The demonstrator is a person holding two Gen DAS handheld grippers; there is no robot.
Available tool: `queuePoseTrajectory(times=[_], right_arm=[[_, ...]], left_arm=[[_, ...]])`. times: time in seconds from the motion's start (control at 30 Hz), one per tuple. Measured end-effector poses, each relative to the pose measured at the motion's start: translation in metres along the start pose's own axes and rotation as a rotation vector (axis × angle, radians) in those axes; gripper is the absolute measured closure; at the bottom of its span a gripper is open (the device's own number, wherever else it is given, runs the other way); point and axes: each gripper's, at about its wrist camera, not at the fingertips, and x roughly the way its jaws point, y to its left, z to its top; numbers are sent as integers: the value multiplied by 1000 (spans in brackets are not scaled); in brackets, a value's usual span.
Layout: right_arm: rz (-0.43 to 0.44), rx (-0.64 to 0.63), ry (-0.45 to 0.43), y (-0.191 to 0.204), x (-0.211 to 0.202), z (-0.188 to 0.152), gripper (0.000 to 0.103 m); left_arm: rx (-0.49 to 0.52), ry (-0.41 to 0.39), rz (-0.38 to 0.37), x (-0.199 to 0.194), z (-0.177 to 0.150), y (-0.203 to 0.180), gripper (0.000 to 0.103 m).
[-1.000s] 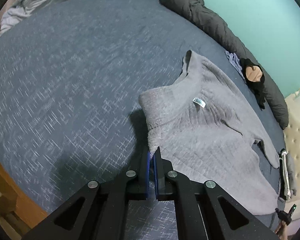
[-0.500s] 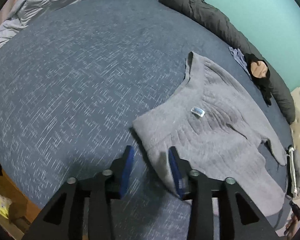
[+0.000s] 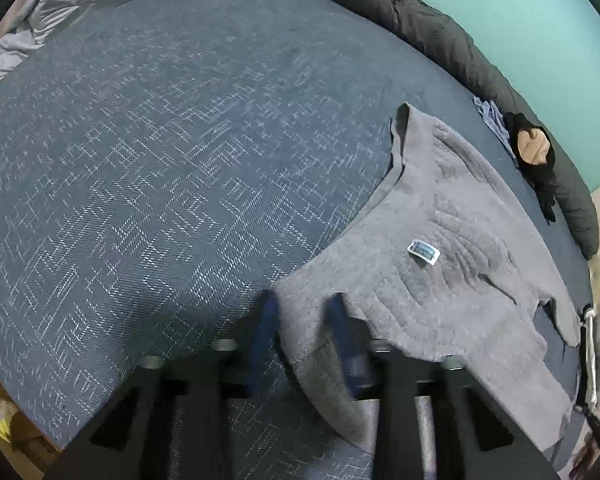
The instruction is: Fold clothes
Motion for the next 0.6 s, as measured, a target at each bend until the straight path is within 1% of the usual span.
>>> queuePoseTrajectory(times=[0.03, 0.13, 0.27, 0.37, 0.4, 0.47, 0.53, 0.57, 0.6], right_arm=[[1, -1, 0, 1, 0, 1, 88], [5, 0, -3, 5, 1, 4, 88], [13, -4, -8, 10, 0, 5, 88], [20, -13, -16, 13, -3, 5, 88], [24, -13, -17, 13, -5, 4, 88], [30, -9, -17, 13, -5, 4, 88], [35, -2, -14, 12, -5, 3, 88], [37, 1, -12, 12, -5, 2, 88], [40, 5, -10, 12, -5, 2, 88]], left_arm=[[11, -3, 9, -1, 0, 0, 92], [28, -18, 28, -7, 0, 0, 98], [1, -64, 21, -25, 4, 3, 99], [-7, -74, 12, -35, 7, 9, 99], [-29, -73, -5, -37, 7, 14, 99], [-46, -61, -9, -36, 5, 21, 99], [-76, -32, -14, -27, 1, 27, 99], [-71, -17, -7, -23, 0, 27, 99], [-65, -3, 0, -19, -1, 26, 96]])
